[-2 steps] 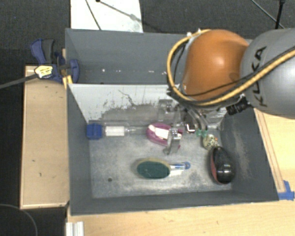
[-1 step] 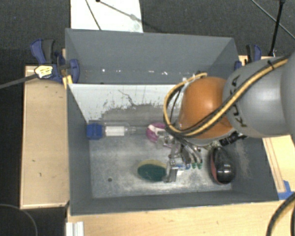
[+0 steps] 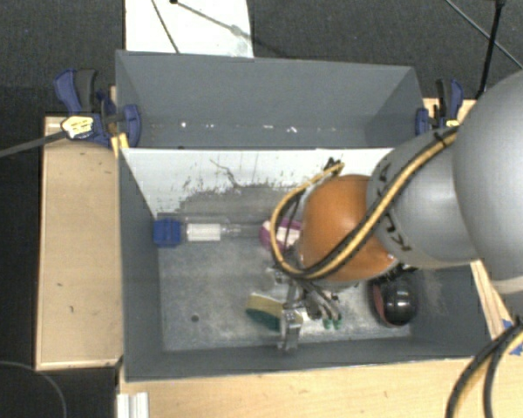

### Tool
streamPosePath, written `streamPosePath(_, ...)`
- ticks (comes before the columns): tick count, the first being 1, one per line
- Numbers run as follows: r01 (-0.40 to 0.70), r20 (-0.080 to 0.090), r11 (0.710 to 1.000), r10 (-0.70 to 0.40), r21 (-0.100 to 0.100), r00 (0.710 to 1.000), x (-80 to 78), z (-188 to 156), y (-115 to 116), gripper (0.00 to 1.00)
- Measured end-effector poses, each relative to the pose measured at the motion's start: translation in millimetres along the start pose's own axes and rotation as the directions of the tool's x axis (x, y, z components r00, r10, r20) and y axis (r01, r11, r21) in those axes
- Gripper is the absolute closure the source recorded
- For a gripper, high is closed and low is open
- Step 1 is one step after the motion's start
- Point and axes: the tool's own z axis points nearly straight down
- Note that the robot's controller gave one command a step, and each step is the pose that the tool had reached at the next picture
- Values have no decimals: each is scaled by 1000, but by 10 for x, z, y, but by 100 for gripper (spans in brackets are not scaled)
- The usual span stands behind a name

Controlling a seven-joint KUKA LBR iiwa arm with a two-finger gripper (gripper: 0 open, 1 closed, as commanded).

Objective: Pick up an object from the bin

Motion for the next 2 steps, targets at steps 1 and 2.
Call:
streamPosePath(1,-7,5,1000,7,0,1000,-19,-23,-13,100)
streamPosePath(2,-2,13,1000,2,-1,1000,-115,-1387,327,100)
